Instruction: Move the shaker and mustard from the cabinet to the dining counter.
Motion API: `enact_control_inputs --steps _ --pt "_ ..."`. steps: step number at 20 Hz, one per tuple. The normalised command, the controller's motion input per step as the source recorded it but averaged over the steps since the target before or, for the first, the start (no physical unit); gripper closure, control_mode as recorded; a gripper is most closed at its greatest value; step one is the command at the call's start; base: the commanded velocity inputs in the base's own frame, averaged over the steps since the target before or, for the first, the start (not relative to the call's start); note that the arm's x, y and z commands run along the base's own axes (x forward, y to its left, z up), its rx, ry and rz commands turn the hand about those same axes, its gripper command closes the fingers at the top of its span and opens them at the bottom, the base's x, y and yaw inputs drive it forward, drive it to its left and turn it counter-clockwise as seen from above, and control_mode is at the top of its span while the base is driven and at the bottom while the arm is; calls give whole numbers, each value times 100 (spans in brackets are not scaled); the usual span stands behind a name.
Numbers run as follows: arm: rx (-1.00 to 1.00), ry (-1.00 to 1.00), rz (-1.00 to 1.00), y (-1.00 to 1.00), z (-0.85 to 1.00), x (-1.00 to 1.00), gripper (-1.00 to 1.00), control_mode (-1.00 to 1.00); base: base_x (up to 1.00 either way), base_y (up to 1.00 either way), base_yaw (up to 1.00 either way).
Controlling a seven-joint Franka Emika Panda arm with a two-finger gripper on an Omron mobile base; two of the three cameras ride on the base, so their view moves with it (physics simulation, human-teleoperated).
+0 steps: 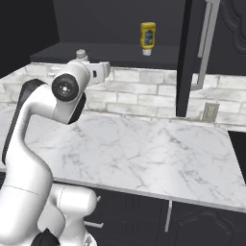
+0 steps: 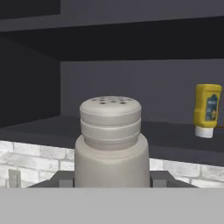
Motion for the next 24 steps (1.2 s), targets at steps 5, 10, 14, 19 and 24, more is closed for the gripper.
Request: enact_control_inputs --steps 5,10,14,19,24 --pt "0 4 0 0 -2 -89 100 -100 0 0 0" --pt "0 4 0 6 -14 -44 100 -100 0 0 0" --pt "0 0 0 0 0 -4 100 -100 0 0 0" --pt "0 0 0 0 0 0 100 -100 0 0 0" --pt "0 0 0 0 0 0 100 100 -14 0 1"
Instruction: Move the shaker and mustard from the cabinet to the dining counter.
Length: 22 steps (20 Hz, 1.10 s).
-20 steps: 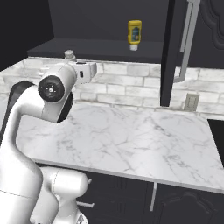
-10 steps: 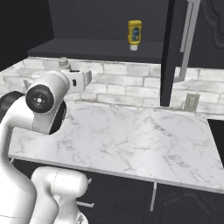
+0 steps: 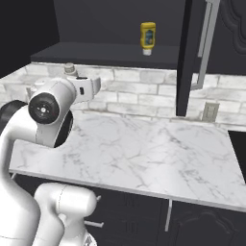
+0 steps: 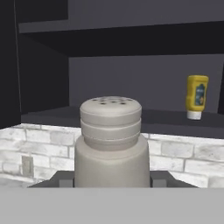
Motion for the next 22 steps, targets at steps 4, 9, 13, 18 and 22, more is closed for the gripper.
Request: enact_control_inputs --steps 4,9,13,18,22 --pt "0 0 0 0 0 0 100 100 -96 6 15" --pt "0 0 0 0 0 0 100 100 -99 58 60" --pt "0 0 0 0 0 0 100 100 -56 86 89" --pt "0 0 0 0 0 0 100 100 -32 46 100" --pt "0 0 0 0 0 0 100 100 -44 39 100"
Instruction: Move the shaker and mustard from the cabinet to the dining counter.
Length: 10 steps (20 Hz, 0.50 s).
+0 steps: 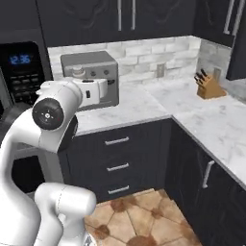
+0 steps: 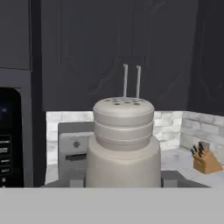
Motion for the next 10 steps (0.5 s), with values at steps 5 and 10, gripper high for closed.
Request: enact_control_inputs --steps 5,10 --pt "0 0 0 0 0 0 100 100 -74 39 95" --pt "0 0 0 0 0 0 100 100 -93 39 87"
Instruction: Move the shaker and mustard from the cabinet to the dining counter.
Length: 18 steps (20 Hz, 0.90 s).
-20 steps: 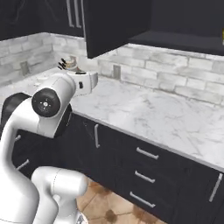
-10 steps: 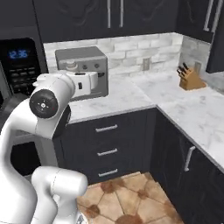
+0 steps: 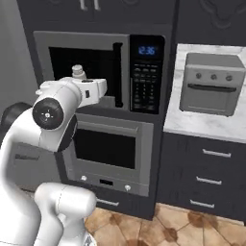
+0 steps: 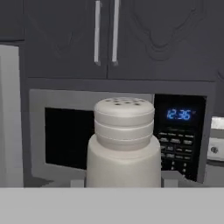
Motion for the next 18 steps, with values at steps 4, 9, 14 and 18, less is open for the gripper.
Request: enact_control_inputs --steps 4,9,14,18 --pt "0 0 0 0 0 0 100 100 -99 50 83" --pt "0 0 0 0 0 0 100 100 -98 60 79" --pt "0 0 0 0 0 0 100 100 -73 70 75" --pt "0 0 0 0 0 0 100 100 -37 46 56"
